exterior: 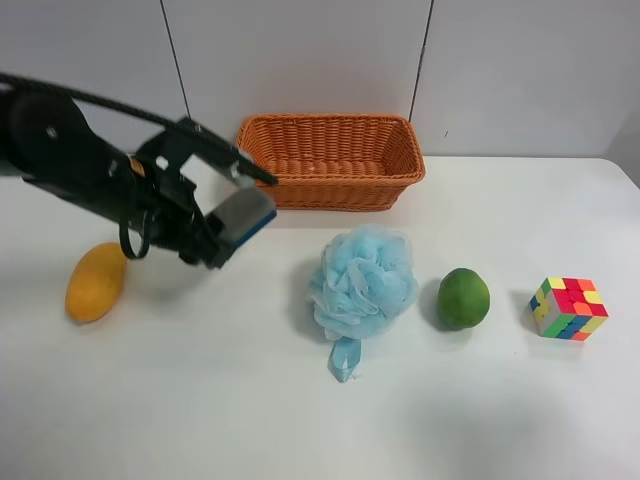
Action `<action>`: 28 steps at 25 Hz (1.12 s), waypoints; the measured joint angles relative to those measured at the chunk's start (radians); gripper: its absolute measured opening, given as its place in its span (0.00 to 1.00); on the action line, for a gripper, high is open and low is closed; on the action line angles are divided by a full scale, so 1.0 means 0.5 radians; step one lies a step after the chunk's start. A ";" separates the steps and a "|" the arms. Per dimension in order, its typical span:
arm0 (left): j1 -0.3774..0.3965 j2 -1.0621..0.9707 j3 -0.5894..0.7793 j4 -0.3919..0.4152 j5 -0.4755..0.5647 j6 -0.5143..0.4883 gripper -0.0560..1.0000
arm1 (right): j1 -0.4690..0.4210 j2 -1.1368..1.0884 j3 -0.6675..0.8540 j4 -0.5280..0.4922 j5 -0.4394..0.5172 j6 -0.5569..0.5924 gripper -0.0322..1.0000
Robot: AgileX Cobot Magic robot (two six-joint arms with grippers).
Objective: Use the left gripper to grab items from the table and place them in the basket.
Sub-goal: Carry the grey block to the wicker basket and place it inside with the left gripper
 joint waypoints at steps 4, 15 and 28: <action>0.009 -0.078 -0.413 0.108 0.167 0.000 0.57 | 0.000 0.000 0.000 0.000 0.000 0.000 0.99; 0.009 0.552 -1.276 0.244 0.454 0.019 0.57 | 0.000 0.000 0.000 0.000 0.000 0.000 0.99; 0.009 1.314 -1.998 0.267 0.464 0.051 0.57 | 0.000 0.000 0.000 0.000 0.000 0.000 0.99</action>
